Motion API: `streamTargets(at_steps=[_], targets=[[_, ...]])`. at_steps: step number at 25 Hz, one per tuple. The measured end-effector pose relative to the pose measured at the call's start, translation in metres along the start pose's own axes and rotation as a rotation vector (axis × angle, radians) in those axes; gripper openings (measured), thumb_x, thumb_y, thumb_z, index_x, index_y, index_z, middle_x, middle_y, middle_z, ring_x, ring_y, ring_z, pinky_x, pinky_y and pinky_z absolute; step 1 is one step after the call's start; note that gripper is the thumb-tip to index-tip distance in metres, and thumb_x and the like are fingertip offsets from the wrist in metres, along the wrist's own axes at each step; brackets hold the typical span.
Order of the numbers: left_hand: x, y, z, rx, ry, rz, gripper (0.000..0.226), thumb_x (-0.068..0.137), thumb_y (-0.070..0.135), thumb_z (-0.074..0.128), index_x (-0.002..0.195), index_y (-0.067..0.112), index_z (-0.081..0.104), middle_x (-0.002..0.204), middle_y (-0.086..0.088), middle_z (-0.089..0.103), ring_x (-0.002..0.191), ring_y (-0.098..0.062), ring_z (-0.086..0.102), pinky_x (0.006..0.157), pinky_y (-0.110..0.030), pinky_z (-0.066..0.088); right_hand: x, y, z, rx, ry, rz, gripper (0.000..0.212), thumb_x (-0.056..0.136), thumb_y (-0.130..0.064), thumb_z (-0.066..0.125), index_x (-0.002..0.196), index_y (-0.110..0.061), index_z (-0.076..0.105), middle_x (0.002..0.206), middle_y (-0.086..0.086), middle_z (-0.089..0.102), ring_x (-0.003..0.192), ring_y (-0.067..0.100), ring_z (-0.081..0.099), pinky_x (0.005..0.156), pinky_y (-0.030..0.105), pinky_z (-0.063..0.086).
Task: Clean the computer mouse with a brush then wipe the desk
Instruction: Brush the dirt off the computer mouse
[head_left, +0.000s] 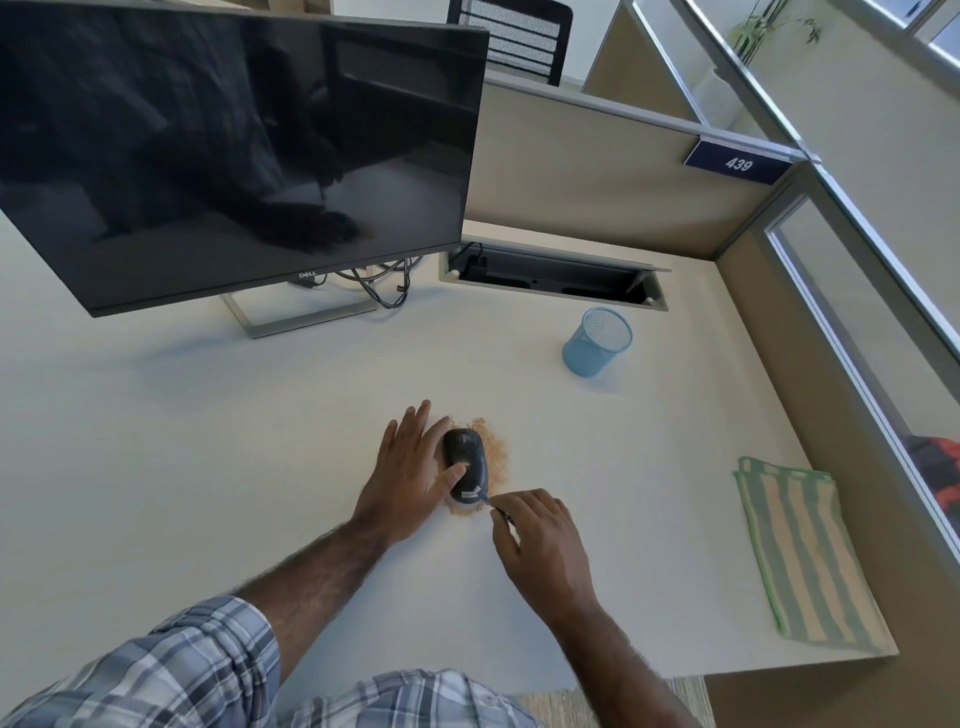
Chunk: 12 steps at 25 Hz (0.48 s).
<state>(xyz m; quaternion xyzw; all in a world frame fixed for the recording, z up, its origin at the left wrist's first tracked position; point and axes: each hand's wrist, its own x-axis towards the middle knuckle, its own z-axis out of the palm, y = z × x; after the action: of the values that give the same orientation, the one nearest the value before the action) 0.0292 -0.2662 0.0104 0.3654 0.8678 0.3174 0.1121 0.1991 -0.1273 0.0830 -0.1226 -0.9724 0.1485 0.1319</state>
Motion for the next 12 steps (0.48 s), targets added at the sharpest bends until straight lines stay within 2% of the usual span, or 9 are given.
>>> streamTargets(at_steps=[7,12], targets=[[-0.001,-0.002,0.003,0.053,-0.008,0.039,0.076,0.101,0.072,0.018,0.162,0.026,0.020,0.173,0.001,-0.004,0.158,-0.014,-0.014,0.128,-0.047,-0.004,0.005,0.008,-0.007,0.055,-0.022,0.130,0.015,0.100,-0.027,0.060,0.110,-0.026,0.071,0.104,-0.012,0.072,0.093,0.010,0.062,0.081,0.025,0.046],[0.004,0.009,-0.002,0.146,0.000,0.027,0.075,0.102,0.068,0.015,0.162,0.024,0.020,0.172,0.002,-0.010,0.157,-0.018,-0.016,0.127,-0.045,-0.010,0.018,0.025,-0.016,0.133,0.026,0.204,0.010,0.099,-0.025,0.064,0.105,-0.028,0.071,0.098,-0.016,0.071,0.089,0.006,0.061,0.081,0.024,0.044]])
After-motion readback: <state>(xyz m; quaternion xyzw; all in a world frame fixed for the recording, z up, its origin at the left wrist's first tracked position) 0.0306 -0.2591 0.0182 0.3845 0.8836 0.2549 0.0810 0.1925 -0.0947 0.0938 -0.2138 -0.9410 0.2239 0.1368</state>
